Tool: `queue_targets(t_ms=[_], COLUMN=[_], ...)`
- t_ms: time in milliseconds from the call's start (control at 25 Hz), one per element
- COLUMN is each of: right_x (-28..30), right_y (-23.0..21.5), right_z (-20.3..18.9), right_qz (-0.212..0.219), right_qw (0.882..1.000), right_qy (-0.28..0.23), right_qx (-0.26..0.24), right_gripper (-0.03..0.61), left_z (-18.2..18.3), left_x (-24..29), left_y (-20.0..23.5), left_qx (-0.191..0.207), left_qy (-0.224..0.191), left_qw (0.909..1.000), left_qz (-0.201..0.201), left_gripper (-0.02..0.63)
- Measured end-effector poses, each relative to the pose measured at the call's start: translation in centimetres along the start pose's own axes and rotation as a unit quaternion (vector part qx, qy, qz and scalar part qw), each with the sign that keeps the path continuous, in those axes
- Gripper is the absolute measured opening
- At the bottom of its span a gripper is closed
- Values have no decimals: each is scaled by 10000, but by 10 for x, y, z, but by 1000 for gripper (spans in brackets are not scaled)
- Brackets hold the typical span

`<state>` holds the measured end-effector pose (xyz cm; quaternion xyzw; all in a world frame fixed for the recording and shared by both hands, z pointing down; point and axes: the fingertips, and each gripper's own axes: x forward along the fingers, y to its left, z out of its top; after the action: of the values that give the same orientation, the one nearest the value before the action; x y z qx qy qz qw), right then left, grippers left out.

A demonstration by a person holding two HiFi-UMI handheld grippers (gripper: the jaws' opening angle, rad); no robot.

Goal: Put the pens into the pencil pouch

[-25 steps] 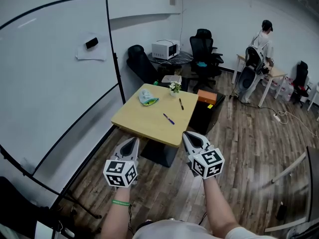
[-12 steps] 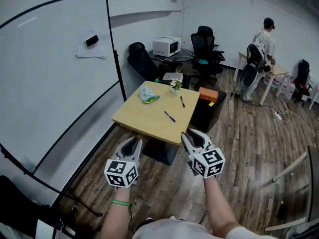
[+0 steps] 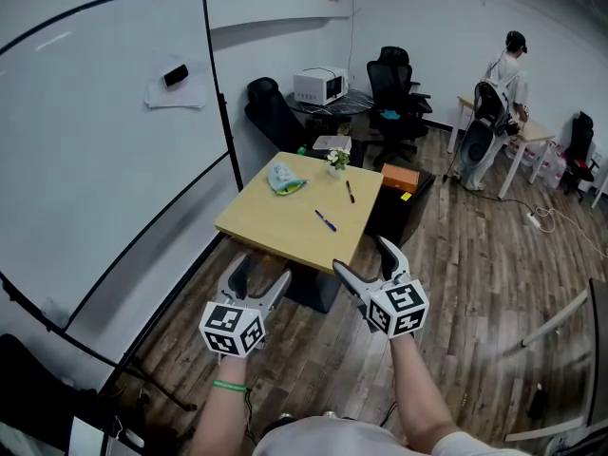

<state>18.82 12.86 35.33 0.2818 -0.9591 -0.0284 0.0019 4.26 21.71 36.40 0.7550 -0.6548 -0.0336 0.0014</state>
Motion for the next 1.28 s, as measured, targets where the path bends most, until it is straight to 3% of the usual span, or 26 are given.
queue_targets(t_ms=[800,1280], right_x=[22,91], right_y=[-34,-63], right_z=[-15,-32], right_qz=[272,281], right_qw=[9995,9994], right_qy=[99,175], right_qx=[113,49], right_gripper=[402,393], left_z=[-12,-29], left_x=[34,99], left_y=[0,51], left_qx=[-18,-86], left_qy=[92,99], left_qw=[9998,9999], left_qz=[184,36], left_gripper=[344,342])
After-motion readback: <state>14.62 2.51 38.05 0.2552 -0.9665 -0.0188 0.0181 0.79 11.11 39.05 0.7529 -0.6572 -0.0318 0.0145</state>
